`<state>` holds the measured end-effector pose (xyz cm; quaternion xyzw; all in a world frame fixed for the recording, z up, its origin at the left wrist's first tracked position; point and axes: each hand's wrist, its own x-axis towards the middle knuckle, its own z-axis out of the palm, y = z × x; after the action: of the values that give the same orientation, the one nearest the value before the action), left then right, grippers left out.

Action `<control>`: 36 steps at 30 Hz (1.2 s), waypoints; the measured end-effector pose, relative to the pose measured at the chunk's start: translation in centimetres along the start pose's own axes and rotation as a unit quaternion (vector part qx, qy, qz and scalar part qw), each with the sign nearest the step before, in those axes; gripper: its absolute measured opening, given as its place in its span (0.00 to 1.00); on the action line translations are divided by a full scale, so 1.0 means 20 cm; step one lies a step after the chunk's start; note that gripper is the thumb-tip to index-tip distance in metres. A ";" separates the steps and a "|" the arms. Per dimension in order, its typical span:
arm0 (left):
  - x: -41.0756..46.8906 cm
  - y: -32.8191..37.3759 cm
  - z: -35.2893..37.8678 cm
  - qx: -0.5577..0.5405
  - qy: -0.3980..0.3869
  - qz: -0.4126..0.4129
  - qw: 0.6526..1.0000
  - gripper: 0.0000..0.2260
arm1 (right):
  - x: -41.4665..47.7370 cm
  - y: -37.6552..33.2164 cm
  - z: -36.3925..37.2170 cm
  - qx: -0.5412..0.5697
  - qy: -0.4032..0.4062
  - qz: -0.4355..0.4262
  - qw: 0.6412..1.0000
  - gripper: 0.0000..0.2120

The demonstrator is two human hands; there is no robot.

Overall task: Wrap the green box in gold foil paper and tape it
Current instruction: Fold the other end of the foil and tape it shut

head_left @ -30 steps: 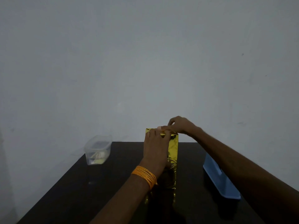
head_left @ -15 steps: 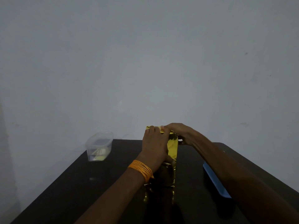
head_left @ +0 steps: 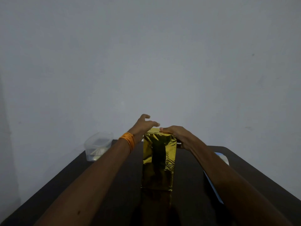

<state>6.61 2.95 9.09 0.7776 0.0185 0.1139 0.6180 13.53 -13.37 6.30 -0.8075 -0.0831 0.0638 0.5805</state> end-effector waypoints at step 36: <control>0.12 -0.11 -0.02 0.016 -0.030 -0.006 0.999 0.12 | -0.06 -0.01 0.01 0.004 0.006 -0.040 0.999 0.22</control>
<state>9.13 4.35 7.41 0.7903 0.0071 0.0866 0.6066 12.23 -13.36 6.34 -0.8017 -0.1119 0.0356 0.5861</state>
